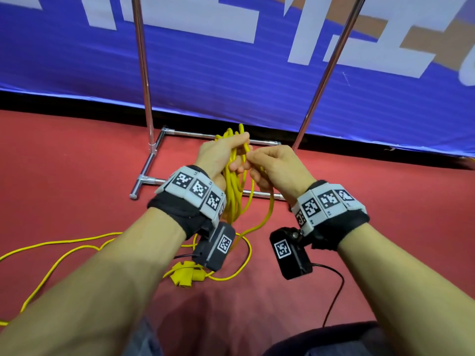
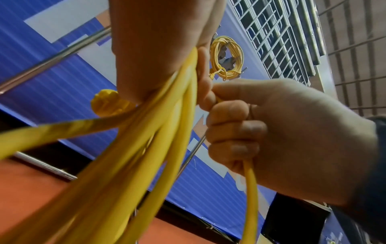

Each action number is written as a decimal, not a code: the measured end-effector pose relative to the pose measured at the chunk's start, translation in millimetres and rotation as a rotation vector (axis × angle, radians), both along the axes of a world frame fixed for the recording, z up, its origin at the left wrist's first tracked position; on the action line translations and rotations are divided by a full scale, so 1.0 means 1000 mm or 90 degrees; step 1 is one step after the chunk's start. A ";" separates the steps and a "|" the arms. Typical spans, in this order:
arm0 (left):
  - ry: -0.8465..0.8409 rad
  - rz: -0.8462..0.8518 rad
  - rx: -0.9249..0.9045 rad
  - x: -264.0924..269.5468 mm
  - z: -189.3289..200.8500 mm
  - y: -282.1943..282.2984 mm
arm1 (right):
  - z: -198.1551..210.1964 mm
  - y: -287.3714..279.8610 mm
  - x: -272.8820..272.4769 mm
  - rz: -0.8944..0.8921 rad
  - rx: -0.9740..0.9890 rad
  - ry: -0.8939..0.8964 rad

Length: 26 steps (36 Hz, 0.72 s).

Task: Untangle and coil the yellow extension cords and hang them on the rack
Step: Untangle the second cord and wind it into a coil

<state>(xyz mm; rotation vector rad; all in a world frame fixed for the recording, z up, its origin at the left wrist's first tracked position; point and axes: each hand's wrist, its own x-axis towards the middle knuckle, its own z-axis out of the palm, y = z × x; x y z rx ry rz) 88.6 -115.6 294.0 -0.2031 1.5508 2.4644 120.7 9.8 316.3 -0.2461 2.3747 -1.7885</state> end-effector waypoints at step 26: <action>0.023 -0.091 0.041 0.008 0.011 -0.003 | 0.007 0.012 0.005 0.077 -0.013 -0.043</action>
